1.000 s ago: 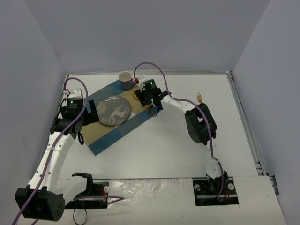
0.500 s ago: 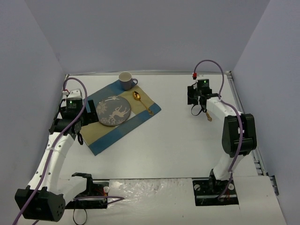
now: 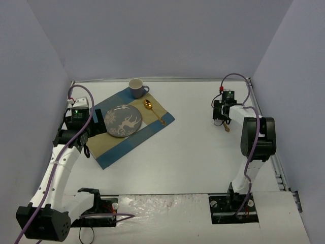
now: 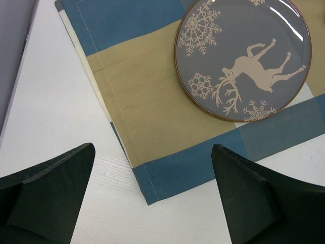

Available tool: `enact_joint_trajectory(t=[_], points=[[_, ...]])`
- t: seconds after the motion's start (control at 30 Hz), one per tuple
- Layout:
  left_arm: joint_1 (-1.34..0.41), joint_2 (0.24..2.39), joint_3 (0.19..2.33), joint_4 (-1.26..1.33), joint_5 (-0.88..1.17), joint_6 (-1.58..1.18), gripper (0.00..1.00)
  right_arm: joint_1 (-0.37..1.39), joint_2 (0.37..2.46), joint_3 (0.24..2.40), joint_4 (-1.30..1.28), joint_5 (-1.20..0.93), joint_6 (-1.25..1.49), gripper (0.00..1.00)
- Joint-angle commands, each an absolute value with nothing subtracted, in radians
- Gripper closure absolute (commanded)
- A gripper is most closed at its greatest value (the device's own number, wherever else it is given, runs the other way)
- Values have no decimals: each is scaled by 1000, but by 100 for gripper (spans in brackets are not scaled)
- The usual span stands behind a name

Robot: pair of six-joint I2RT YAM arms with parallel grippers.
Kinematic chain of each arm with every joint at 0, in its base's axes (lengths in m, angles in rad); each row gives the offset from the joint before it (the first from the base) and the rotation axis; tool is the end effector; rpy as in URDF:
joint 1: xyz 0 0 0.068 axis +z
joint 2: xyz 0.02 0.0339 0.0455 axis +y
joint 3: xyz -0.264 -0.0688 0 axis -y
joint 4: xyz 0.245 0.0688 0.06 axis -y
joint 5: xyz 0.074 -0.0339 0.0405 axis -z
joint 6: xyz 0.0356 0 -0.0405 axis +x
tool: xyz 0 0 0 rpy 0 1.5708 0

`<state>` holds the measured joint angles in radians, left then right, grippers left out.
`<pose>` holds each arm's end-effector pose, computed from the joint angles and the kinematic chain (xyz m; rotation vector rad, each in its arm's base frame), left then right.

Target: Set the dinner table for one person

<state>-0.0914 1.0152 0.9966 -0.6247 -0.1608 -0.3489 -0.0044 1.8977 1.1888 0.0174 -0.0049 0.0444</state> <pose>0.2138 -0.0139 0.3278 -0.3710 2.1739 -0.0674 0.4142 -0.0016 0.1797 0.0526 2.2618 0.0268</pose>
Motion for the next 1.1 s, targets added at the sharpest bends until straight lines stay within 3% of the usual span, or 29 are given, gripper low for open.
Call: enact_joint_trajectory(t=[0.0, 0.23, 0.47, 0.8, 1.07], points=[[-86, 996, 1019, -595, -165, -350, 3, -35, 1930, 1272, 48, -30, -11, 56], [-86, 999, 1019, -595, -170, -349, 3, -54, 1980, 1303, 48, -67, -44, 59], [-86, 1004, 1020, -595, -167, -347, 3, -51, 2006, 1295, 48, -127, -42, 68], [-86, 1010, 1021, -595, -149, -350, 3, -11, 1987, 1261, 48, -137, -18, 100], [-89, 989, 1068, -655, -154, -367, 3, 145, 1850, 1245, 26, -72, 37, 100]])
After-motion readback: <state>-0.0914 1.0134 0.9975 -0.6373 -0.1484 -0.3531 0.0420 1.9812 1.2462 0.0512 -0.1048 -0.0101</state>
